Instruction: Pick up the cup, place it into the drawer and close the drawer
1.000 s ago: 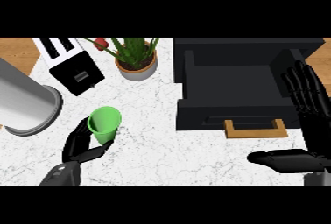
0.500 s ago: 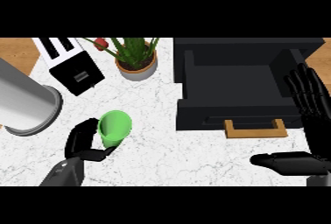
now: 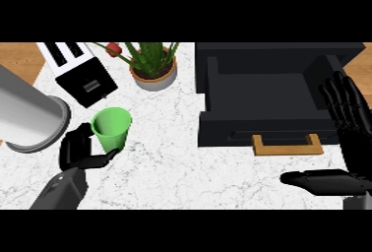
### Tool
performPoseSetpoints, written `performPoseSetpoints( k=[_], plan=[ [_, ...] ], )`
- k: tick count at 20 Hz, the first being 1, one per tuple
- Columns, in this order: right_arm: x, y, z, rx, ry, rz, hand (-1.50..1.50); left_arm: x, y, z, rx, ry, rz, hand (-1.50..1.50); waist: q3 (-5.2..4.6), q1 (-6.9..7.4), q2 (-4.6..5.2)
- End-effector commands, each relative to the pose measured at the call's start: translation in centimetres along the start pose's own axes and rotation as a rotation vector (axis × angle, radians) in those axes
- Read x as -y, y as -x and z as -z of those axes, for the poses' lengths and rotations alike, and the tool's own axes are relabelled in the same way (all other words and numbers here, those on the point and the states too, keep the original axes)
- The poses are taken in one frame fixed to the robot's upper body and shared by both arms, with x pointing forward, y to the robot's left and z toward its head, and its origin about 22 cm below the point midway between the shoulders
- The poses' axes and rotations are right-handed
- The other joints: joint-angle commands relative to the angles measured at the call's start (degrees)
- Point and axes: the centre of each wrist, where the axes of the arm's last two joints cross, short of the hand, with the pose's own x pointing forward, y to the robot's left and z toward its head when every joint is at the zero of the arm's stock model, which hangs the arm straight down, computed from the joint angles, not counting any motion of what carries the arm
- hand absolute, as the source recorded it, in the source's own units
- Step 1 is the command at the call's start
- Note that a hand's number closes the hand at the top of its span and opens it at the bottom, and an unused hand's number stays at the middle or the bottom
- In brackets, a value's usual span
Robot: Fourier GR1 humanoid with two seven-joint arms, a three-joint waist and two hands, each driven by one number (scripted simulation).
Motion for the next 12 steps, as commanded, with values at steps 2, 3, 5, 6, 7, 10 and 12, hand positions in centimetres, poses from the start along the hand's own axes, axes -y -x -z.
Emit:
performPoseSetpoints(
  k=[2,3,5,6,7,10,12],
  plan=[
    [-0.5,0.4,0.4,0.005,0.019,-0.006,-1.50,2.9,-0.7,3.6,0.200,0.075,-0.112,1.50,0.07,0.44,-0.21],
    [0.6,0.1,0.7,-0.012,-0.001,-0.003,-1.50,2.9,-0.3,2.7,0.209,0.092,-0.113,1.50,0.07,0.43,-0.21],
    [0.0,-0.8,-0.4,-0.012,0.014,-0.001,-1.50,2.6,-1.8,4.6,0.219,0.153,-0.111,1.50,0.12,0.60,-0.54],
    [0.6,0.3,-1.2,-0.014,0.005,0.004,-1.50,3.7,-1.9,5.6,0.213,0.174,-0.107,1.50,0.14,0.29,-0.39],
    [1.1,1.4,-0.3,-0.029,0.019,-0.020,-1.50,4.4,-1.9,5.8,0.179,0.219,-0.092,1.50,0.16,0.81,-0.35],
    [1.9,0.4,0.6,-0.029,0.026,-0.008,-1.50,7.6,-3.8,8.9,0.230,0.276,-0.092,1.50,0.23,1.60,-0.75],
    [0.8,1.4,0.0,-0.034,0.033,-0.012,-1.50,7.9,-4.8,9.3,0.255,0.308,-0.047,1.50,0.22,1.62,-0.65]
  ],
)
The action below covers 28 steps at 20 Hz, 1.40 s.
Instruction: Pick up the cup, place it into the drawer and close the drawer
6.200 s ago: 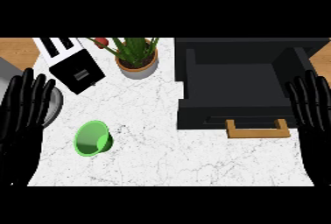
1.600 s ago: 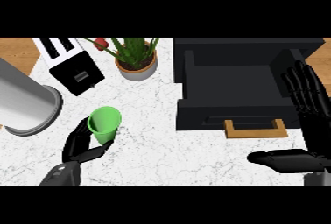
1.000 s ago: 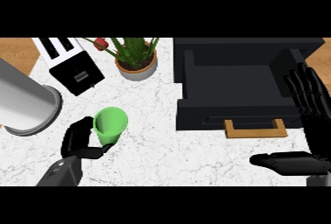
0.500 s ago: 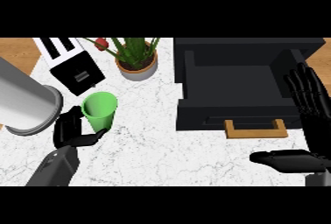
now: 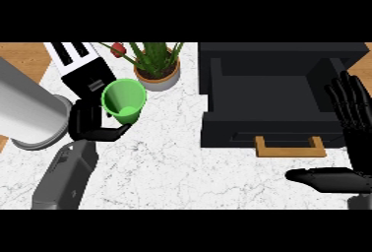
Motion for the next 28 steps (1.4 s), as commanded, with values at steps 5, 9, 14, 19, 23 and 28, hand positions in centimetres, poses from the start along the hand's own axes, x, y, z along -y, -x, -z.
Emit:
performPoseSetpoints(
  k=[5,9,14,19,23,28],
  plan=[
    [-0.6,0.1,-1.0,0.006,0.012,-0.015,-1.50,8.7,-3.2,7.0,0.100,0.155,-0.005,1.50,0.03,0.23,-0.15],
    [-0.3,-0.1,0.1,0.000,0.010,0.012,-1.50,13.0,-5.5,9.3,0.074,0.201,0.030,1.50,0.01,0.18,-0.02],
    [1.6,0.0,0.1,0.003,0.007,0.019,-1.50,17.5,-7.5,12.9,0.064,0.250,0.074,1.50,0.00,-0.54,0.22],
    [-0.9,-1.1,-1.6,0.014,0.018,0.003,-1.50,22.0,-9.6,16.5,0.042,0.250,0.130,1.50,-0.01,-1.25,0.27],
    [-0.2,0.0,1.1,-0.003,-0.004,-0.003,-1.50,24.6,-9.5,17.3,0.033,0.229,0.178,1.50,-0.01,-1.13,0.44],
    [1.0,0.9,-0.6,0.005,-0.018,-0.001,-1.50,26.5,-8.2,17.6,-0.079,0.216,0.171,1.50,0.01,-2.22,0.59]
  ],
)
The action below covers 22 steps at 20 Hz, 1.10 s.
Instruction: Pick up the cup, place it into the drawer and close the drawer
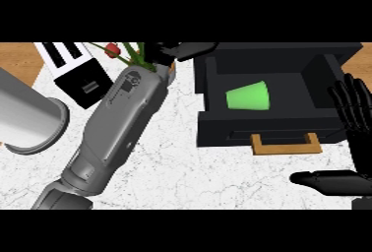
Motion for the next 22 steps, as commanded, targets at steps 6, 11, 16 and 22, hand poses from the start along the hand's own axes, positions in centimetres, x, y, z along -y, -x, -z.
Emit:
performPoseSetpoints(
  k=[6,11,16,22],
  plan=[
    [1.2,-0.6,-0.2,0.014,-0.010,-0.002,-1.50,2.6,0.8,2.0,-0.111,-0.032,0.048,1.50,0.01,-1.22,0.24],
    [0.5,-0.7,2.1,0.033,-0.017,0.022,-1.50,3.6,2.6,0.7,-0.142,-0.008,0.078,1.50,0.03,-2.30,0.48],
    [-0.1,0.1,1.7,0.026,-0.048,0.019,-1.50,3.6,3.7,0.2,-0.180,-0.007,0.144,1.50,0.05,-3.03,0.72],
    [-0.2,-0.7,1.9,0.038,-0.030,0.013,-1.50,4.0,4.2,0.0,-0.253,0.041,0.239,-1.50,0.05,-3.75,0.95]
  ],
)
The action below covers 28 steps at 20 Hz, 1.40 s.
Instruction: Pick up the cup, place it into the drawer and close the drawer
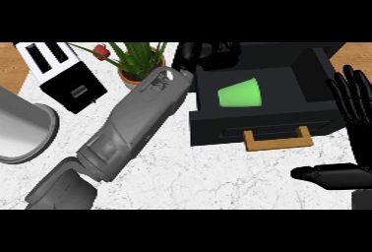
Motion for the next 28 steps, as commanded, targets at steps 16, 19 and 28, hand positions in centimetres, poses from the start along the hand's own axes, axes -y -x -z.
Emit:
performPoseSetpoints(
  k=[16,19,28],
  plan=[
    [-0.4,-0.3,-0.1,0.031,-0.101,0.187,-1.50,3.0,0.2,-2.0,0.063,0.017,0.069,-1.50,-0.03,-0.03,-0.19],
    [0.6,-0.8,-0.2,0.046,-0.135,0.178,1.50,3.3,-1.1,-1.5,0.101,-0.015,-0.001,-1.50,-0.03,0.47,-0.26],
    [0.4,-3.5,-1.4,-0.017,-0.321,-0.098,1.50,1.3,-2.8,-0.2,0.077,-0.082,-0.079,-1.50,-0.10,3.82,-1.00]
  ],
)
